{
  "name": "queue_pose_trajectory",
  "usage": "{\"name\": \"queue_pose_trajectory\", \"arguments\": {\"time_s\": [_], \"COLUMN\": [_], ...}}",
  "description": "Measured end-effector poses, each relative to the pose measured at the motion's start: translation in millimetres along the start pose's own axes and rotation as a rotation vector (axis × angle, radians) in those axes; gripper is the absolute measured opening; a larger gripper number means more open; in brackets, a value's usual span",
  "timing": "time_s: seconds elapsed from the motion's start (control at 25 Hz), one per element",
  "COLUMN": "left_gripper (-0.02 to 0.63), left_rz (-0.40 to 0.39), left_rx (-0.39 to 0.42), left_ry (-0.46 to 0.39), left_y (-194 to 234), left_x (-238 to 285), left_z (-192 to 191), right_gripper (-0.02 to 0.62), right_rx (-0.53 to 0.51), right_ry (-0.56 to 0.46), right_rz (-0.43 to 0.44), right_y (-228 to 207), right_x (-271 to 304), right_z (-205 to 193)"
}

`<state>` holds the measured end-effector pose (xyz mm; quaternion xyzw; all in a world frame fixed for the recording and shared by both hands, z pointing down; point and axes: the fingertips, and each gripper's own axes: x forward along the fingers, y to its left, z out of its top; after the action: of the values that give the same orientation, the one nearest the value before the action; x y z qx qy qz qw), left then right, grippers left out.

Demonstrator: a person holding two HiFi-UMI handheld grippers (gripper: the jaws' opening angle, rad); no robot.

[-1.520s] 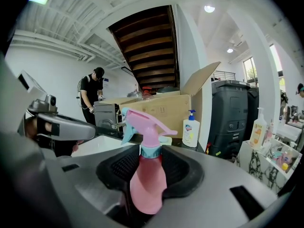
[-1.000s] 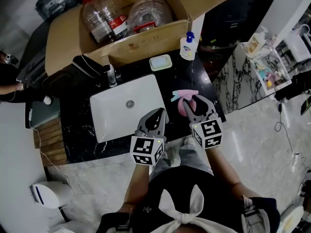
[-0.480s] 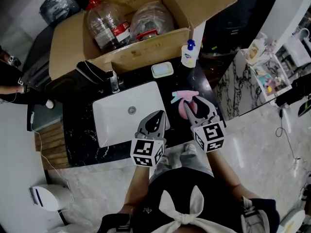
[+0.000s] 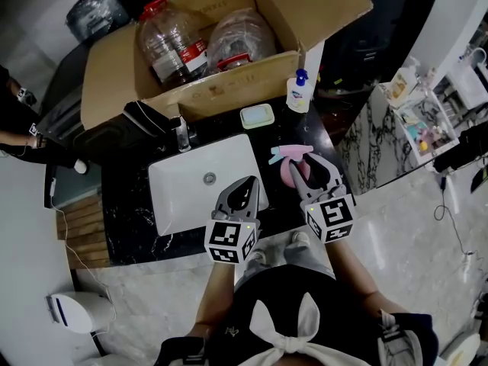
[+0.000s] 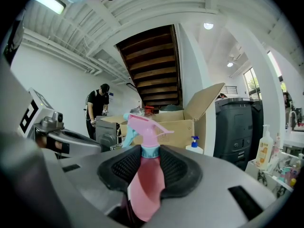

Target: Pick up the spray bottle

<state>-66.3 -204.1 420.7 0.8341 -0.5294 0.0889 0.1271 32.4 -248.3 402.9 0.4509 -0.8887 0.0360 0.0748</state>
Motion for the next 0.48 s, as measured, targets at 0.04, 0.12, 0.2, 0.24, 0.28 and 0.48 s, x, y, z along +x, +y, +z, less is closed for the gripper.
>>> {"name": "queue_pose_trajectory", "arguments": {"time_s": [0.04, 0.12, 0.2, 0.24, 0.28, 0.48], "left_gripper": [0.029, 0.029, 0.029, 0.029, 0.029, 0.029], "left_rz": [0.001, 0.003, 0.004, 0.005, 0.005, 0.006], "left_rx": [0.001, 0.002, 0.002, 0.002, 0.003, 0.005], "left_ry": [0.000, 0.000, 0.000, 0.000, 0.000, 0.000], "left_y": [0.3, 1.0, 1.6, 1.8, 1.9, 3.6], "left_x": [0.2, 0.5, 0.5, 0.4, 0.2, -0.1], "left_z": [-0.1, -0.3, 0.1, 0.5, 0.6, -0.3], "right_gripper": [0.133, 0.133, 0.133, 0.133, 0.133, 0.132], "right_rx": [-0.001, 0.000, 0.001, 0.001, 0.000, -0.001], "right_ry": [-0.005, -0.011, -0.018, -0.022, -0.026, -0.040], "right_rz": [-0.001, -0.002, -0.004, -0.006, -0.008, -0.015], "right_y": [-0.5, -1.3, -1.5, -1.5, -1.6, -1.7], "right_x": [-0.1, 0.1, 0.1, -0.1, -0.4, -0.4], "right_z": [0.7, 2.0, 4.3, 5.8, 7.0, 9.9]}}
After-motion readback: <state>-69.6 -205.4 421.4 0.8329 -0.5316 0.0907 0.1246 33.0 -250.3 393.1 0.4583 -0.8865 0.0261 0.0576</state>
